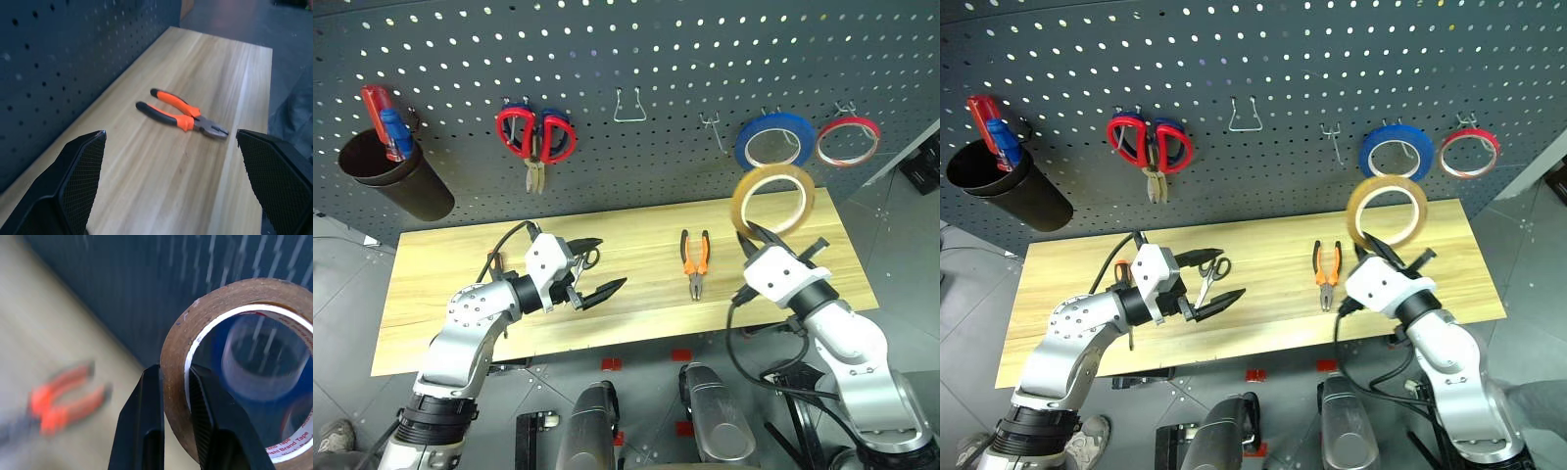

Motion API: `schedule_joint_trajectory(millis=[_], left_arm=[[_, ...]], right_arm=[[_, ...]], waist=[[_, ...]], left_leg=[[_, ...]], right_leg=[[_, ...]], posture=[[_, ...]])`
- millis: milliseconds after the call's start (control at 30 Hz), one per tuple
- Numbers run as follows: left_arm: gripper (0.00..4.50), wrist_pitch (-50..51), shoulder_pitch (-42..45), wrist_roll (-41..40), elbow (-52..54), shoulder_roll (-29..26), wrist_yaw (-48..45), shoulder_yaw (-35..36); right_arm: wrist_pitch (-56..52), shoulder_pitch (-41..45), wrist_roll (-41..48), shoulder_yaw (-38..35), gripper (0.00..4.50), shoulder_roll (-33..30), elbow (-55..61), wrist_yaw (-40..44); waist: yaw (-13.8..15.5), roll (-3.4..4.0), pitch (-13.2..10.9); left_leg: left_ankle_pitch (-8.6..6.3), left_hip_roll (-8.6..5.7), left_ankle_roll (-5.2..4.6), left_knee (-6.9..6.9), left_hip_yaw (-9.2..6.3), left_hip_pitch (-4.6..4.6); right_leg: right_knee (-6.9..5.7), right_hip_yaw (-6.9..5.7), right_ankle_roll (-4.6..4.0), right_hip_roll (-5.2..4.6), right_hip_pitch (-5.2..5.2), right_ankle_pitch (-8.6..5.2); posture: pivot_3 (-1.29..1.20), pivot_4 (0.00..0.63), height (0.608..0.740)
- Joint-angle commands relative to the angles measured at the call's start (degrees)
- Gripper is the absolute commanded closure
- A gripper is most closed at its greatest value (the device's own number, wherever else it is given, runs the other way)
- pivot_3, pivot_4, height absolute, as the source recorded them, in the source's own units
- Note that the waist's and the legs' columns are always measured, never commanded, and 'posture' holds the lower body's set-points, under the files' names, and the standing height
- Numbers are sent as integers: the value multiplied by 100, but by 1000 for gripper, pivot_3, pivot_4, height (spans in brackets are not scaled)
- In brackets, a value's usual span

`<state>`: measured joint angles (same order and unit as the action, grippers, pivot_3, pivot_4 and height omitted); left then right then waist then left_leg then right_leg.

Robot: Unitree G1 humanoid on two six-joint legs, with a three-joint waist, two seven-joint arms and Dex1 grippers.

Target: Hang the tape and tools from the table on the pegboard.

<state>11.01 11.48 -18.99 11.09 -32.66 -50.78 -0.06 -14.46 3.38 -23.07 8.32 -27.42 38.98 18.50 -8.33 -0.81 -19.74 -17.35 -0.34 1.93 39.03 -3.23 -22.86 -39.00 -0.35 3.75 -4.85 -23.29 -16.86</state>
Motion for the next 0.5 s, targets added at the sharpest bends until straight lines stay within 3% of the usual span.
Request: schedule_joint_trajectory(millis=[33, 300, 500], left_arm=[[0, 34, 151, -152, 28, -48, -43, 155], [0, 97, 356, -145, 75, 32, 44, 114], [0, 137, 361, -162, 131, 36, 41, 101]], right_arm=[[392, 659, -69, 68, 4075, 137, -294, -117], [1335, 1916, 498, -38, 4075, 106, -2368, 94], [1770, 2355, 611, 43, 4075, 42, -3209, 280]], waist=[[0, -1, 0], [-14, -3, -2], [-19, -3, -2]], left_leg=[[0, -1, 0, 0, 0, -1], [3, 1, -2, -1, 3, -4], [6, 2, -7, 0, 5, -3]], right_leg=[[2, 0, 0, -1, 0, 0], [9, -4, -2, -4, -1, 0], [5, -4, -2, -6, -1, 0]], posture=[[-294, 351, 740], [-285, 349, 740], [-273, 352, 740]])
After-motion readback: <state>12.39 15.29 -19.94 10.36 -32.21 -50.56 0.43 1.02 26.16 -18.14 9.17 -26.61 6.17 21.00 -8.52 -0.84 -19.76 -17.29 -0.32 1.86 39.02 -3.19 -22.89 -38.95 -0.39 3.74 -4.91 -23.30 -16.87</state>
